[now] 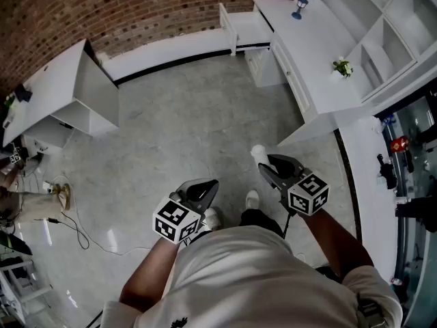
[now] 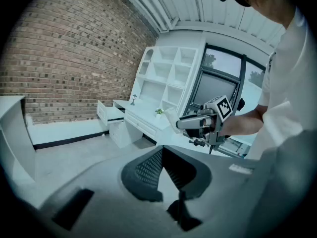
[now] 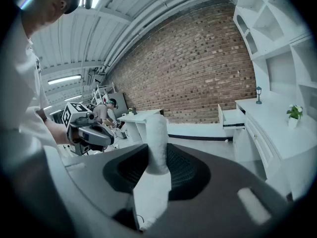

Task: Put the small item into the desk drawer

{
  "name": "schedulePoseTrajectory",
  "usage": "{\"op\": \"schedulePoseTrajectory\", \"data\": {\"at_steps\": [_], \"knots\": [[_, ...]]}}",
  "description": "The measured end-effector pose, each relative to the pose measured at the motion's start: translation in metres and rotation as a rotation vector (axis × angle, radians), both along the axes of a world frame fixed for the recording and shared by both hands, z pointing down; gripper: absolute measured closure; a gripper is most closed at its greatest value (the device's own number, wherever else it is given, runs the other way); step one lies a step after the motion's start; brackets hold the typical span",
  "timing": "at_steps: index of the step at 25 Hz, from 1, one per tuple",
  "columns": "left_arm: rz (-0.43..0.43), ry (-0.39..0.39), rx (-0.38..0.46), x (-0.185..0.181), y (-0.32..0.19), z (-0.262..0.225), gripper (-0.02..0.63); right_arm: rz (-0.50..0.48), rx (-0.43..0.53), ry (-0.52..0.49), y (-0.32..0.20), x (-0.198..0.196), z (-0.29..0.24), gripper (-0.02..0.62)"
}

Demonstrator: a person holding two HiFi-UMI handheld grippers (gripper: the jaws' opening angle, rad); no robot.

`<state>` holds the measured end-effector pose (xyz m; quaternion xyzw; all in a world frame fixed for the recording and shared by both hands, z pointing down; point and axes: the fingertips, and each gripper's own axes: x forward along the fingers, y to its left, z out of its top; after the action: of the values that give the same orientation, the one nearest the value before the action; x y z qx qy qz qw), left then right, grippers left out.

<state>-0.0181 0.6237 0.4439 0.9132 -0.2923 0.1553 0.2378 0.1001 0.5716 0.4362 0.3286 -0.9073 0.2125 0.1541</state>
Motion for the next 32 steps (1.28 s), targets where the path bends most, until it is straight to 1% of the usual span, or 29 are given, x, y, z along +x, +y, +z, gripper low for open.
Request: {"op": "schedulePoseTrajectory", "data": {"at_steps": [3,5,10,15,19,23,27,32], "knots": [[-0.003,-0.006,0.007,-0.018,-0.006,0.004,0.601,0.007,0.007,0.001,-0.004,-0.013,0.001,0.465],[-0.005,-0.010,0.014,-0.024,-0.011,0.006,0.601,0.009,0.006,0.007,-0.007,-0.015,0.004,0.465],[-0.005,-0.009,0.019,-0.017,-0.038,0.009,0.601,0.023,-0.008,0.019,-0.031,-0.004,0.012,0.466],[-0.004,-0.014,0.028,0.011,-0.089,0.005,0.601,0.031,-0.031,-0.033,-0.086,0.021,0.010,0.465],[0.005,-0.026,0.049,0.049,-0.140,-0.006,0.601,0.035,-0.022,-0.055,-0.143,0.055,0.002,0.464],[-0.004,-0.027,0.065,0.082,-0.186,-0.017,0.601,0.017,-0.008,-0.044,-0.195,0.086,-0.002,0.465],[-0.014,-0.039,0.077,0.111,-0.225,-0.019,0.601,-0.015,0.037,-0.012,-0.243,0.115,-0.005,0.465],[-0.014,-0.039,0.068,0.135,-0.260,-0.019,0.601,-0.061,0.065,0.021,-0.286,0.132,-0.002,0.465]]}}
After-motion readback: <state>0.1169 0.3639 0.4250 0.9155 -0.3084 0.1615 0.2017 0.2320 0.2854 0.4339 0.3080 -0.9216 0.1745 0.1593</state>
